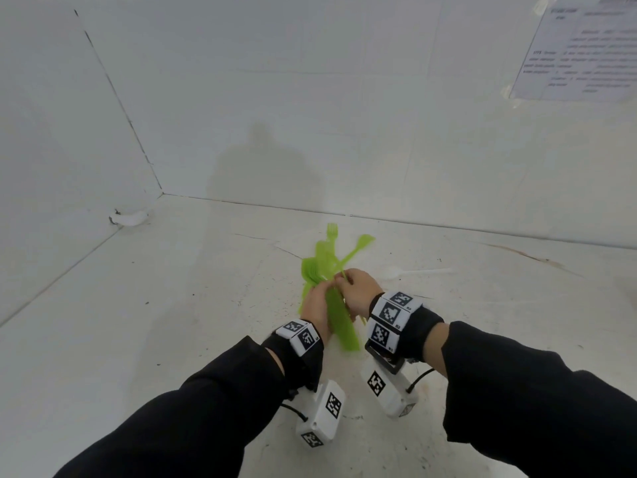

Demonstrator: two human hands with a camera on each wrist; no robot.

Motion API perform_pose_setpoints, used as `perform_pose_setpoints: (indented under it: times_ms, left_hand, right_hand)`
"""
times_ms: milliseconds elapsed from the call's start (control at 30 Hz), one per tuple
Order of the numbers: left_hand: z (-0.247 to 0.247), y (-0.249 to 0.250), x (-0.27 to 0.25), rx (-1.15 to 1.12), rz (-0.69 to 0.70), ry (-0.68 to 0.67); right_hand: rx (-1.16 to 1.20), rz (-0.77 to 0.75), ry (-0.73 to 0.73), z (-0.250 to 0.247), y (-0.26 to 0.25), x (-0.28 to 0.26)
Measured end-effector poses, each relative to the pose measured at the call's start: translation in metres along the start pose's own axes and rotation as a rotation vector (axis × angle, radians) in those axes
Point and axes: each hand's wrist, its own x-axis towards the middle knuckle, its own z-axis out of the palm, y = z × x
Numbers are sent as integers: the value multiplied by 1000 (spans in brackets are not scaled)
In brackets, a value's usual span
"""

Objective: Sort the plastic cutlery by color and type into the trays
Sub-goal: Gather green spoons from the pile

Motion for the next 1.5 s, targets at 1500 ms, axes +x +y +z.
perform_pose_setpoints:
  times_ms: [1500]
  left_hand:
    - [-18,10,-7,68,159,131]
  right_hand:
    - [-4,51,18,-23,-15,23]
